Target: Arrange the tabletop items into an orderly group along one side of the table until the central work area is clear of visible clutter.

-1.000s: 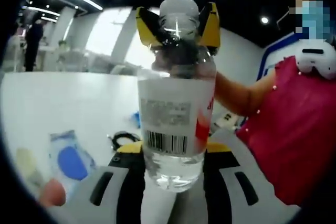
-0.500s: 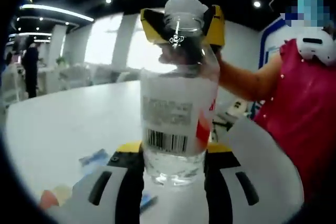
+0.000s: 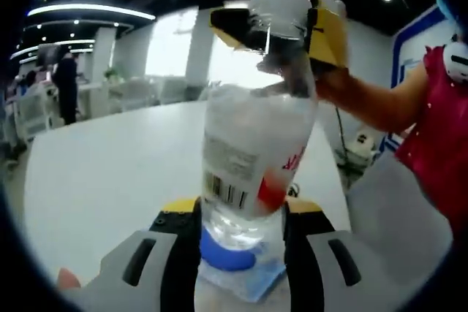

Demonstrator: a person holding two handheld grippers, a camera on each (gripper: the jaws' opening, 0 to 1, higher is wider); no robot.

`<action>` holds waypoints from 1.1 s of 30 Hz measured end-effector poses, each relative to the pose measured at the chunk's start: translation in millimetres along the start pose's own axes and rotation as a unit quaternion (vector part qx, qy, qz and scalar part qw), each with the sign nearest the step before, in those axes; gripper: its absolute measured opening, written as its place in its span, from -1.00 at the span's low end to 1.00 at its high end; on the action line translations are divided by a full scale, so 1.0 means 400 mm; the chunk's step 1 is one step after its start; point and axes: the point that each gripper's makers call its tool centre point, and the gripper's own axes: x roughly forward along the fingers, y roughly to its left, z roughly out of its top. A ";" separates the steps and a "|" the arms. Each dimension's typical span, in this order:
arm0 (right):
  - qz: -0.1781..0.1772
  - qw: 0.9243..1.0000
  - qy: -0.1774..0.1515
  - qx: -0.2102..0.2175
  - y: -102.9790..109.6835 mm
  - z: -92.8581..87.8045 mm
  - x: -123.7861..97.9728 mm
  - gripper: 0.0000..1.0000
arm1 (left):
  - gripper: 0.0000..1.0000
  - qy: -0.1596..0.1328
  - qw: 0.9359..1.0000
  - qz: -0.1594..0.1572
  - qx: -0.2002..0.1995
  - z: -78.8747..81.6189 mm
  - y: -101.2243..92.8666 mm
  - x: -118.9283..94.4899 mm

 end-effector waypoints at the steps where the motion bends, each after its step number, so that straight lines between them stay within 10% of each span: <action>1: -0.004 1.000 0.003 -0.002 -0.013 -0.008 0.004 -0.59 | -0.19 -0.001 1.000 0.004 -0.002 0.000 0.012 0.001; 11: -0.038 0.999 0.010 0.016 -0.137 -0.113 0.046 -0.59 | -0.10 -0.008 0.999 0.031 -0.014 -0.014 0.076 -0.057; 33: 0.027 0.999 -0.034 0.022 -0.145 -0.269 0.143 -0.59 | -0.15 0.018 0.999 0.029 -0.017 -0.067 0.057 -0.097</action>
